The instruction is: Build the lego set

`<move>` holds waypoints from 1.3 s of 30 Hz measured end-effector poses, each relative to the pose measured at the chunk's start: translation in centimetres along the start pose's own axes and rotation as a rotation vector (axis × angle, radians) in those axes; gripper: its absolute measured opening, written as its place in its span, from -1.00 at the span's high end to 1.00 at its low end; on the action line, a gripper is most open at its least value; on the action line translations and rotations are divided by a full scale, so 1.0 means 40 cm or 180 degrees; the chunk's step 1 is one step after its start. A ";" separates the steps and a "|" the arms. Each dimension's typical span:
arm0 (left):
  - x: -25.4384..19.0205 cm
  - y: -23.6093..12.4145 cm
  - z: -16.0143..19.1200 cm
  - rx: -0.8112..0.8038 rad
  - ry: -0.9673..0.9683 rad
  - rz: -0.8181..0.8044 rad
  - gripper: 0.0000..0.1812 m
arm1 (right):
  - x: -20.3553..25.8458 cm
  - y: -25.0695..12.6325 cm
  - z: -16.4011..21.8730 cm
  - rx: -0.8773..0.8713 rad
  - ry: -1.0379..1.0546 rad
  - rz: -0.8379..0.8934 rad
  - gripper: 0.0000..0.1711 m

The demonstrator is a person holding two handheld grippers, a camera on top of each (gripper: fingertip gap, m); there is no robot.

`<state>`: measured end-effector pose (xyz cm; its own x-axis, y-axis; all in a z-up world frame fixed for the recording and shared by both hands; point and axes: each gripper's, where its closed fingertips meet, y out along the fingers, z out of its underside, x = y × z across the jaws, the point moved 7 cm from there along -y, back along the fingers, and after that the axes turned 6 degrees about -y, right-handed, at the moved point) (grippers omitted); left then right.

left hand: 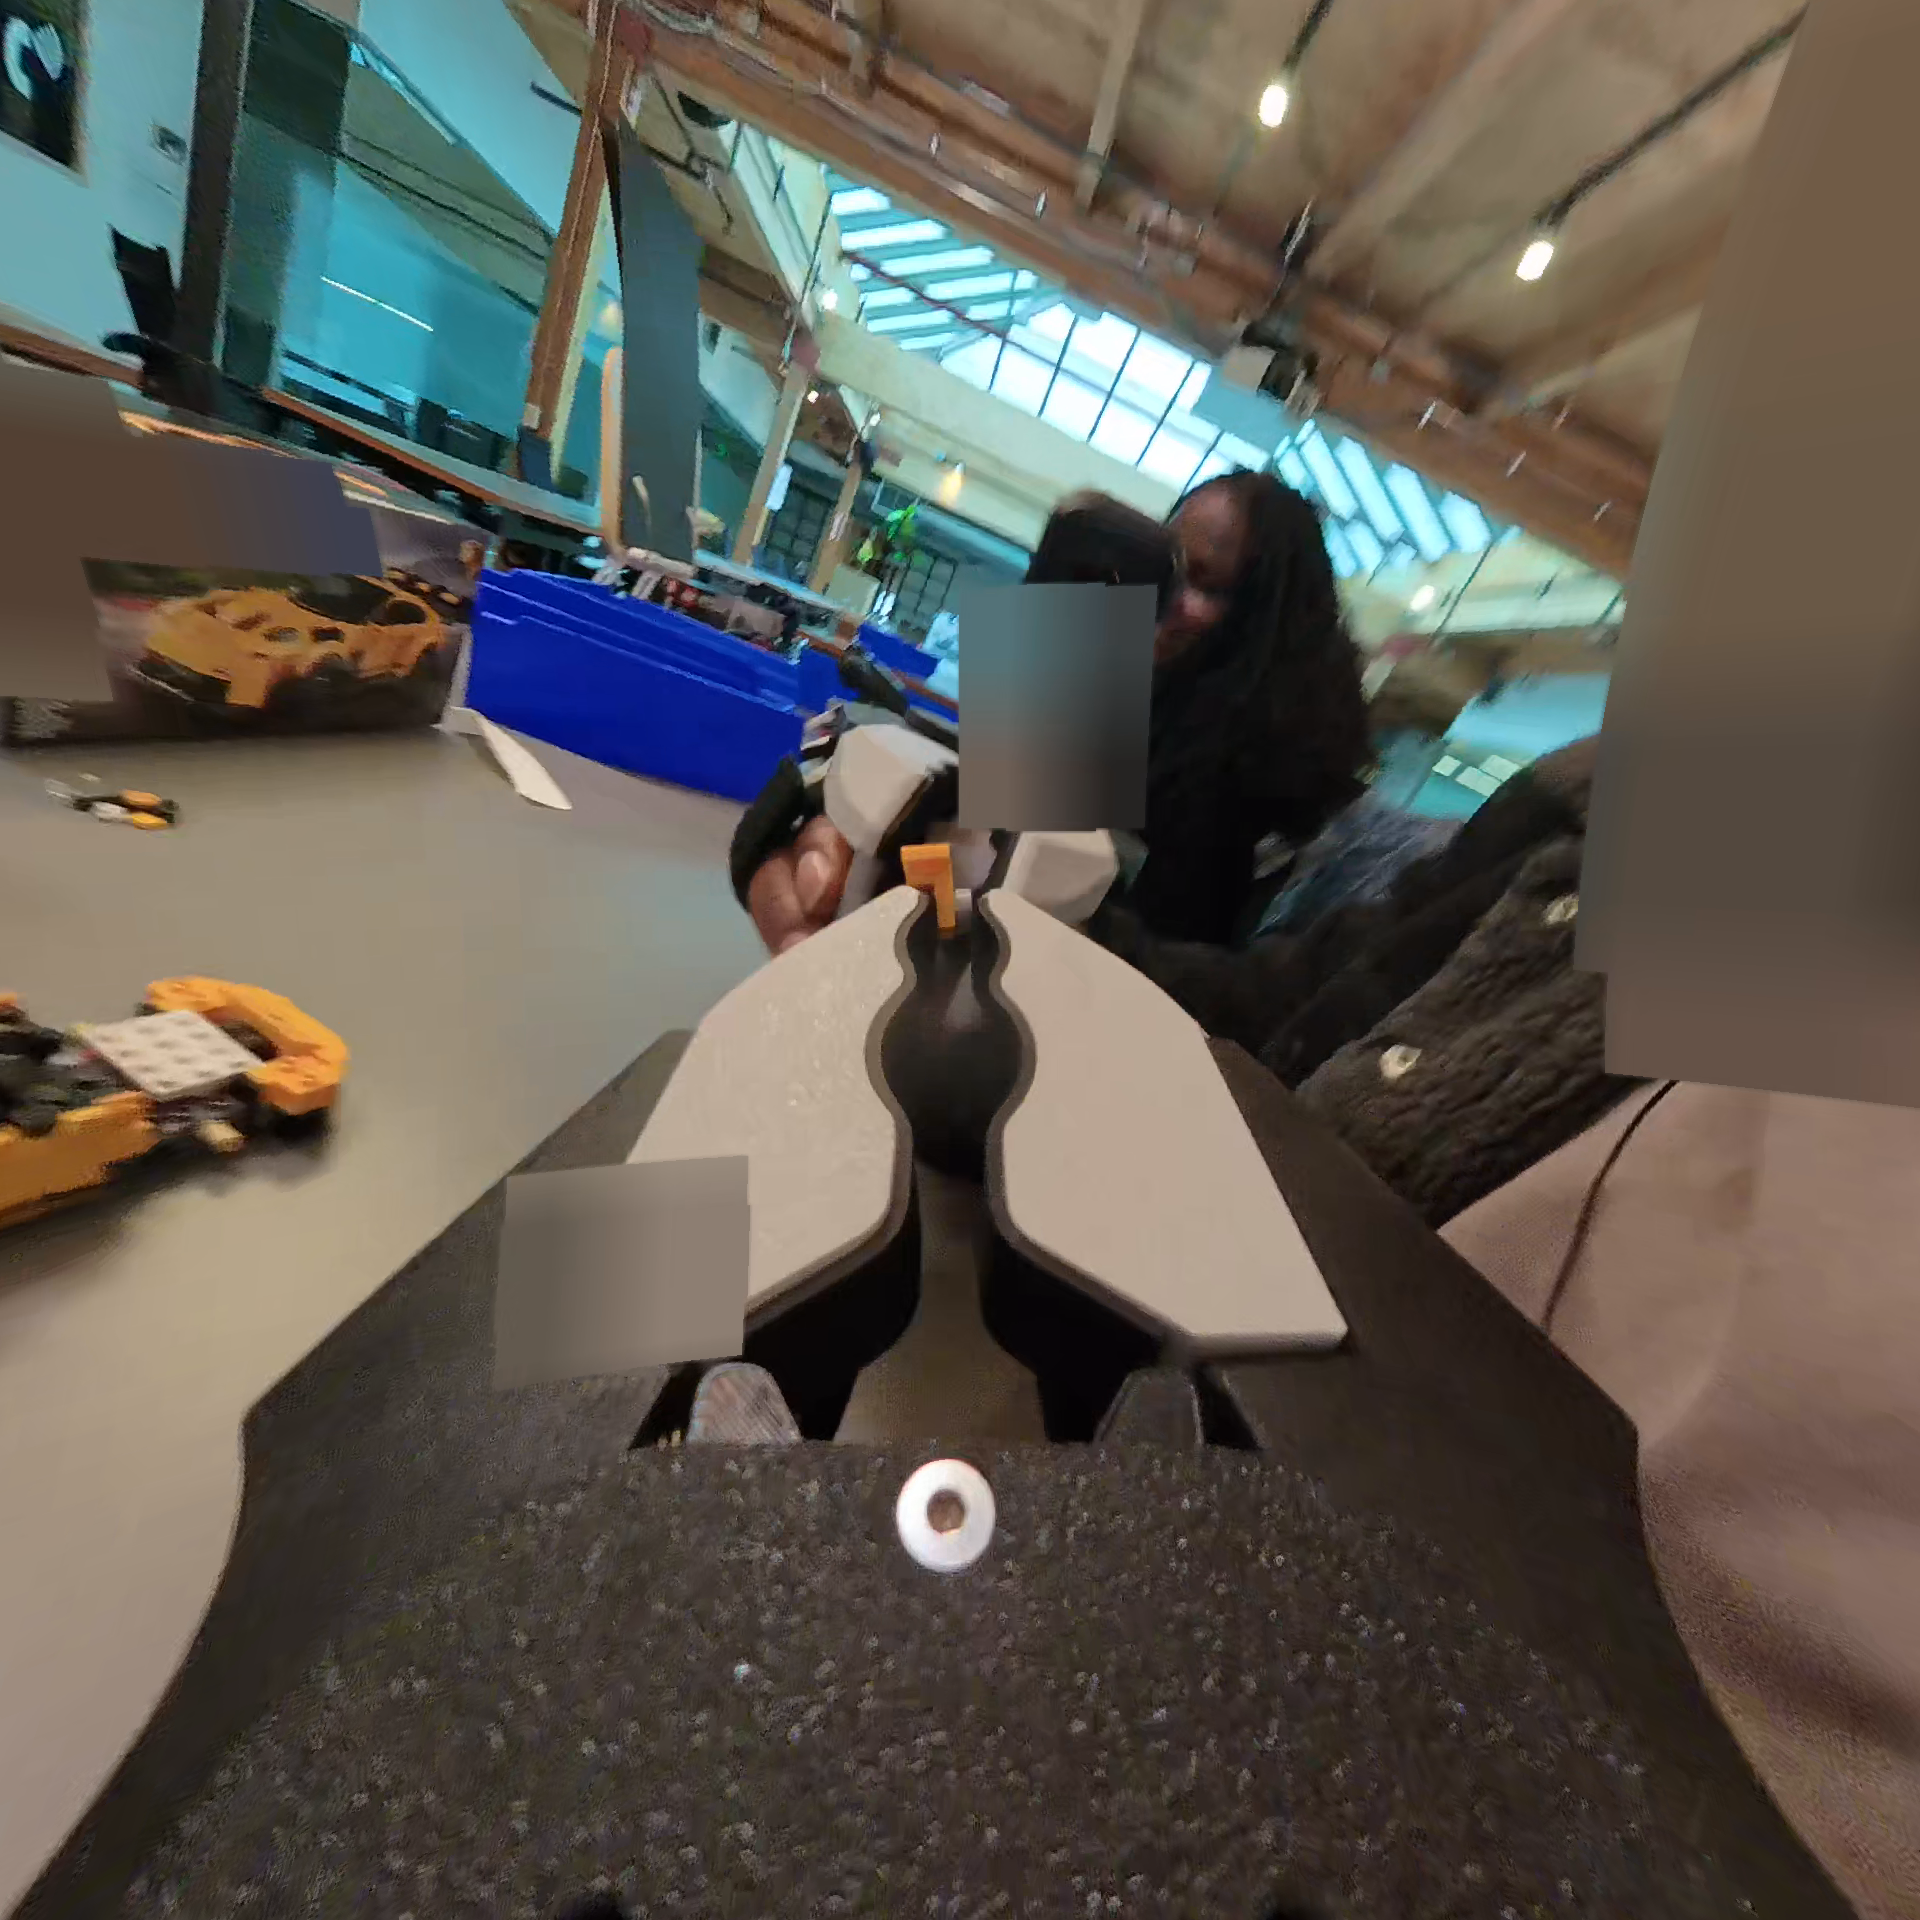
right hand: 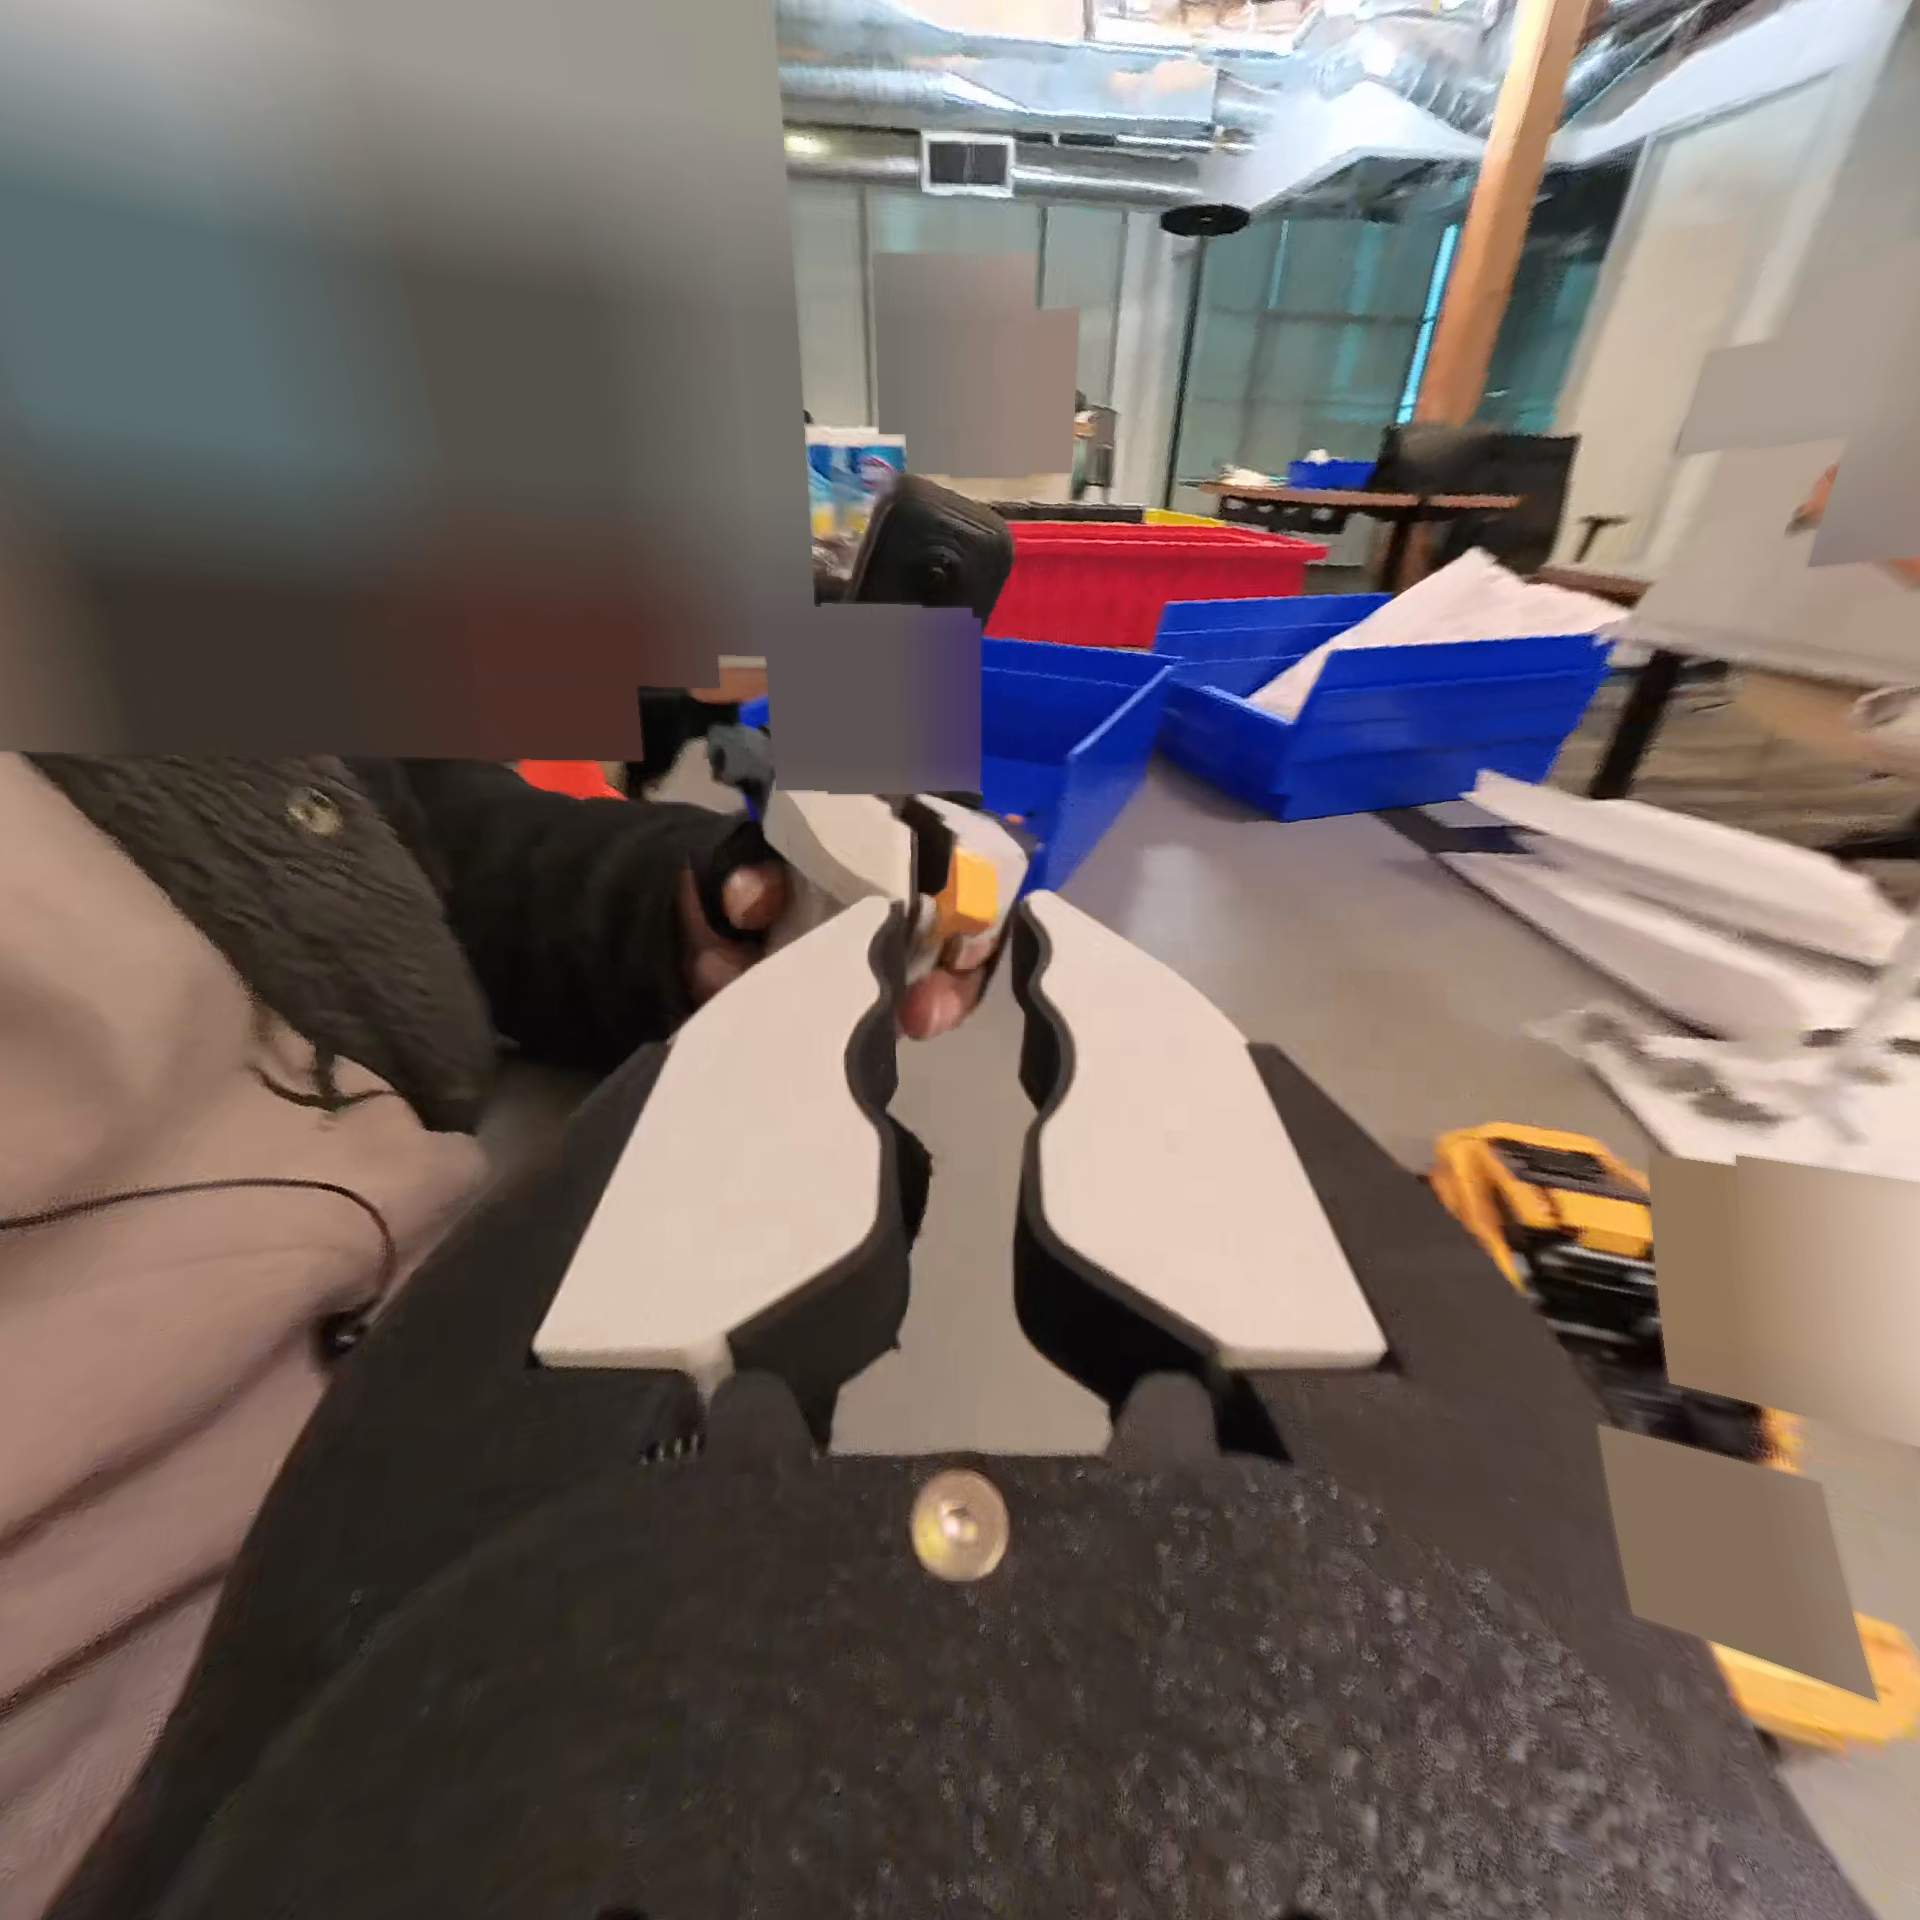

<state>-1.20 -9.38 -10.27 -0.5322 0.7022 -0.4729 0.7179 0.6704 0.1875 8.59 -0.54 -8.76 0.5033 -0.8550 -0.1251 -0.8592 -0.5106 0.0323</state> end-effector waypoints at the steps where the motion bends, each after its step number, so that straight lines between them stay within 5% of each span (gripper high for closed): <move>1: 0.000 -0.001 0.004 0.0076 0.0176 -0.0062 0.94 | -0.003 -0.003 -0.001 -0.0037 0.0136 -0.0060 0.80; 13: -0.031 0.017 0.026 0.0330 0.1012 -0.0180 0.93 | 0.011 -0.004 0.011 0.0131 0.0334 -0.0467 0.91; 25: 0.035 -0.004 0.019 0.0373 -0.0088 -0.0288 0.85 | 0.025 0.003 0.063 0.0944 -0.1543 0.0361 0.91; 39: 0.048 0.000 0.050 0.0639 -0.0148 -0.0360 0.94 | 0.053 0.012 0.077 0.1178 -0.2284 0.0405 0.91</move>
<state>-1.33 -8.52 -12.90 -0.5964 0.6103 -0.5213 0.7322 0.6798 -0.0418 8.96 -2.30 -12.05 0.3268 -0.5738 -0.7510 -0.9436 -0.2430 -0.2249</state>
